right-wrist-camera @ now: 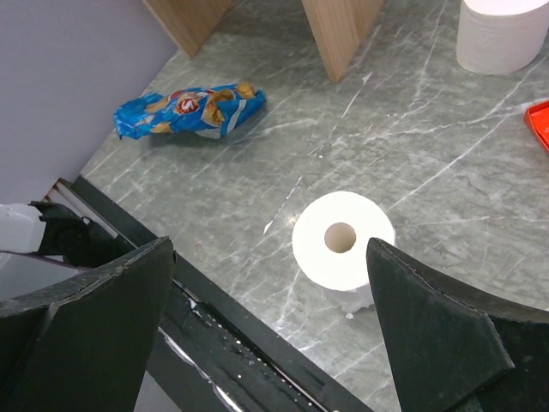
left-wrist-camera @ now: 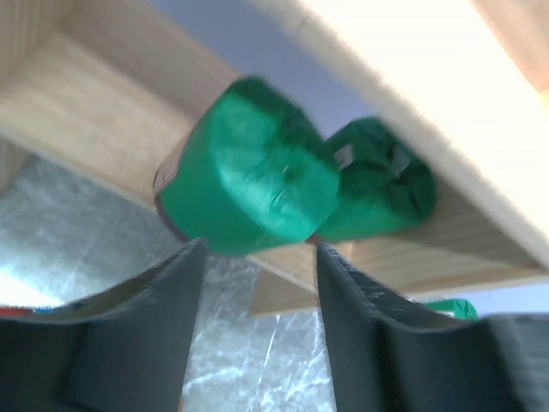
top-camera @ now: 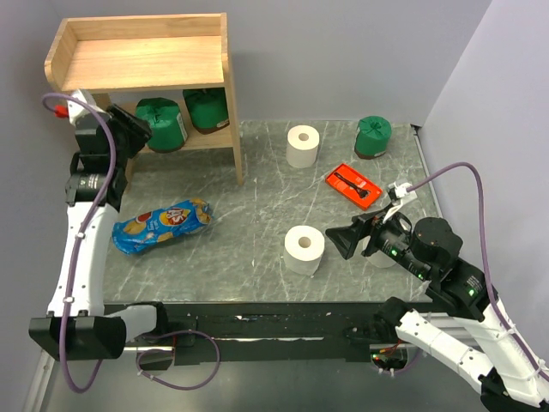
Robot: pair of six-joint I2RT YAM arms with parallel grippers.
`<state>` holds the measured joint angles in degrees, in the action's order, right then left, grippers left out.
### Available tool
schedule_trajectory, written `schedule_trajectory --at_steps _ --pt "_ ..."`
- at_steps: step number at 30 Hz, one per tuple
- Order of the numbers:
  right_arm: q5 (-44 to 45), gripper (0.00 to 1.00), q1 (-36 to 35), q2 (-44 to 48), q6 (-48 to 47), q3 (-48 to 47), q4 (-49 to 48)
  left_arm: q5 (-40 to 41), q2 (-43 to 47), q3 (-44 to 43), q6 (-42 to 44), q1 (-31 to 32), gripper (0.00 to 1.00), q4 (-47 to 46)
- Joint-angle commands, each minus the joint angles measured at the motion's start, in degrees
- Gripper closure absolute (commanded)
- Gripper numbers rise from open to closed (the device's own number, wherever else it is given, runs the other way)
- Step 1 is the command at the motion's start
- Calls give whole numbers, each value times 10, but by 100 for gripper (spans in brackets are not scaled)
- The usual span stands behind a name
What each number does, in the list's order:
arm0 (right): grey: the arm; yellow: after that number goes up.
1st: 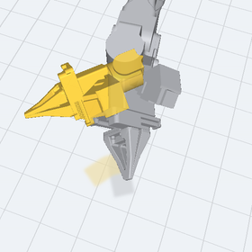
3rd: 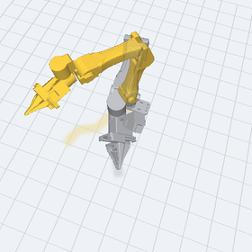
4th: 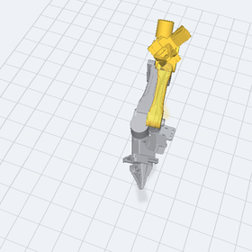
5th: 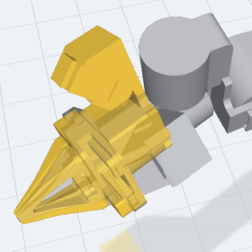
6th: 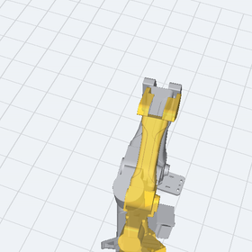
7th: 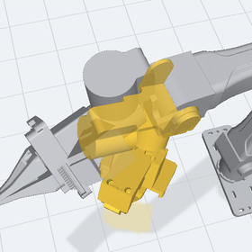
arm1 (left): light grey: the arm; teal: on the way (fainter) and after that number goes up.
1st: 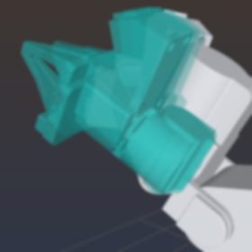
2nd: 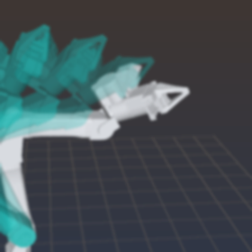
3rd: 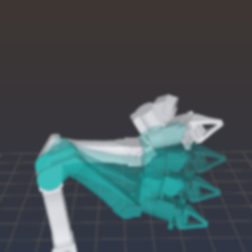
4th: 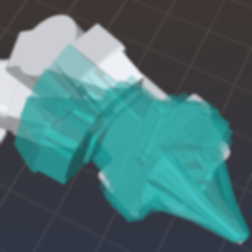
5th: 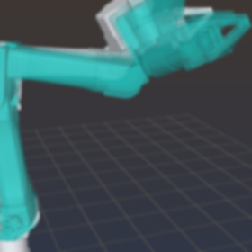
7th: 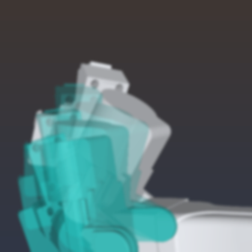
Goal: Place and organize the paper towels onto the shelf
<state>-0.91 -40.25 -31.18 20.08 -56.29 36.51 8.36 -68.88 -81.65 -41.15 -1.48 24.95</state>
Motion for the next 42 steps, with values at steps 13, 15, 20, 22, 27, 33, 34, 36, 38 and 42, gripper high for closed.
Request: schedule_trajectory --at_steps 13,15,20,22,27,33,34,36,38,42 --pt "-7 0 -2 -19 1 -7 -35 -23 -50 84 -14 0 48 -117" --pt "-7 0 -2 -24 -1 -12 -36 -22 -61 80 -16 0 47 -130" --pt "-4 1 -1 -31 -1 -15 -49 -22 -90 72 -19 -1 46 -153" --pt "-3 1 -2 -35 -1 -15 -49 -19 -96 75 -18 0 46 -161" --pt "-4 1 -1 -49 1 -19 -51 -19 -112 78 -12 0 45 -191" --pt "0 1 -2 -51 8 -7 -66 -33 -135 68 -10 -1 43 -207" --pt "0 0 -1 -52 8 -4 -68 -34 -137 66 -8 -1 43 -206" --pt "2 0 -2 -56 8 -4 -67 -35 -140 59 -4 0 44 -199" --pt "6 0 -1 -61 6 -7 -65 -28 -123 61 -1 0 44 -182" --pt "8 0 -1 -70 12 0 -74 -22 -65 98 14 0 40 -177"
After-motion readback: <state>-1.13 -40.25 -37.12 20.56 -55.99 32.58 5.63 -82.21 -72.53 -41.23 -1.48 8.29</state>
